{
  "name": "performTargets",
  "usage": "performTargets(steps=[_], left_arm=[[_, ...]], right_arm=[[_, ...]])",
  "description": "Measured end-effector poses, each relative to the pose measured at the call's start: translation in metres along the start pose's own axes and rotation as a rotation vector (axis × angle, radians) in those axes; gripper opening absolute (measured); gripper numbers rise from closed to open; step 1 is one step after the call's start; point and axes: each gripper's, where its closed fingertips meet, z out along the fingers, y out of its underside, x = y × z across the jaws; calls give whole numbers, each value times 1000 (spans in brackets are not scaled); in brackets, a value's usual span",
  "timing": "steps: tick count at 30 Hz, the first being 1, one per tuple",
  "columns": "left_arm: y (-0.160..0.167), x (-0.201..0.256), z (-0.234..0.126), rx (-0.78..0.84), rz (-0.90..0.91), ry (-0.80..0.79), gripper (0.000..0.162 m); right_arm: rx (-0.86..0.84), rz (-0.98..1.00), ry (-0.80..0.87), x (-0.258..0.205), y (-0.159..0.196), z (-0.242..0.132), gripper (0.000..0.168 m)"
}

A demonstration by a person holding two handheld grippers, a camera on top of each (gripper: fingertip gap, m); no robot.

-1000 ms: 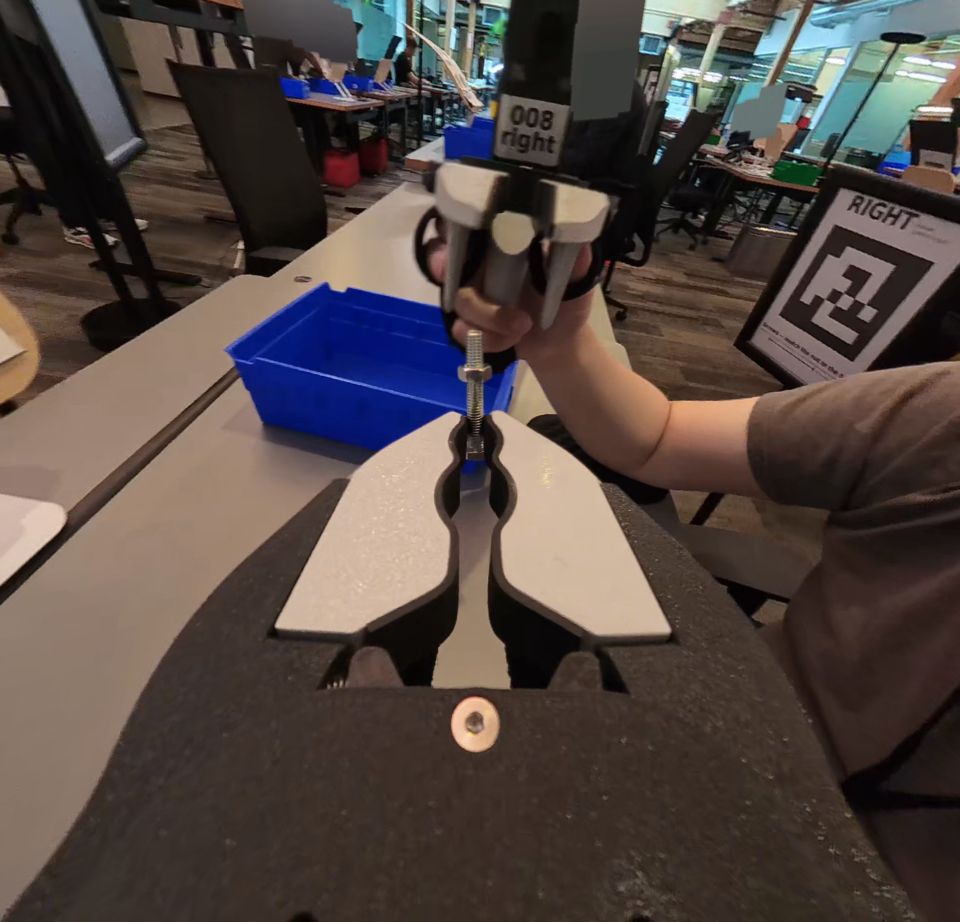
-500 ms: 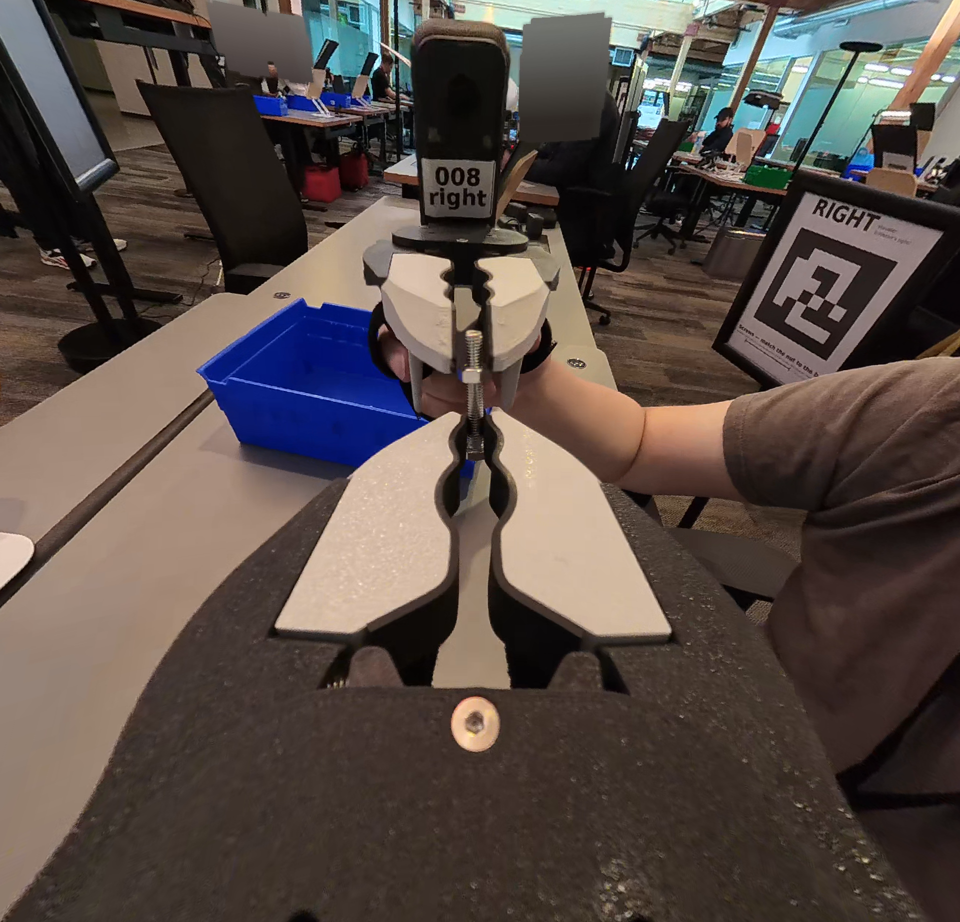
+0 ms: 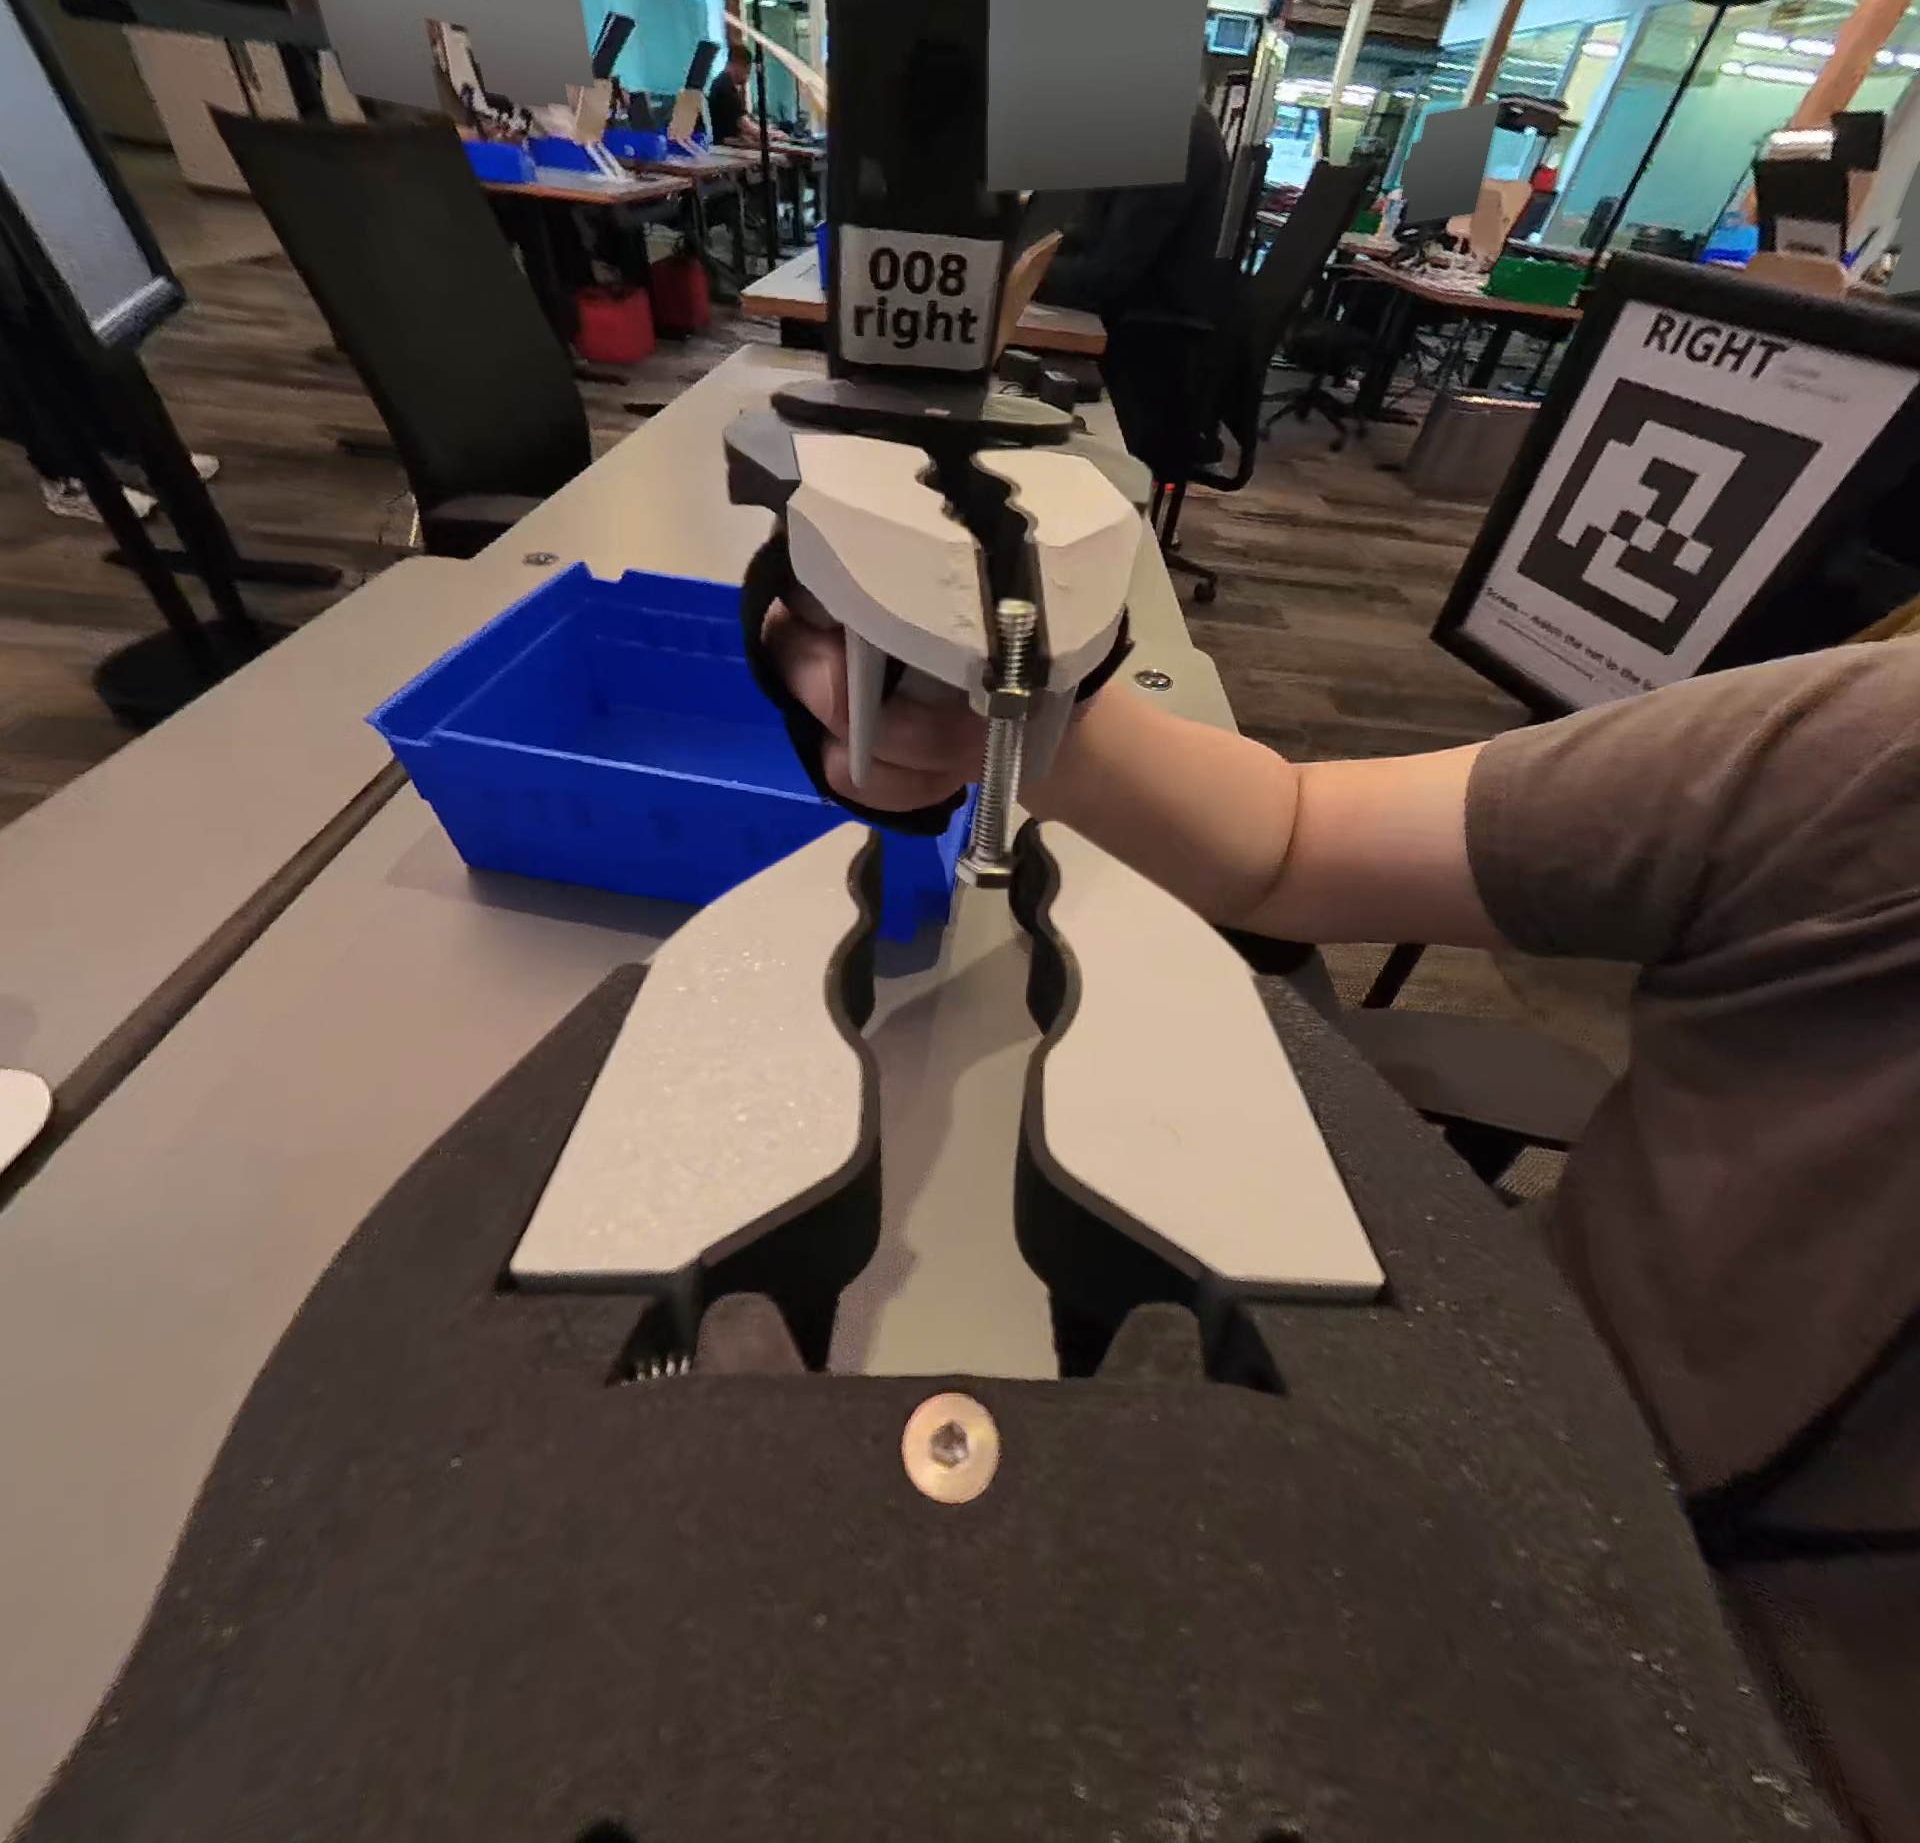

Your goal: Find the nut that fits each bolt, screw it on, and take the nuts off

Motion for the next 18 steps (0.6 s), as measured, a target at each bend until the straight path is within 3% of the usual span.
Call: performTargets(steps=[9,18], left_arm=[[9,32,10,-41,105,155,22],[9,35,12,-30,123,170,15]], right_arm=[[6,-85,-150,-28,-4,-4,6],[-4,-124,-175,-32,-1,-6,6]])
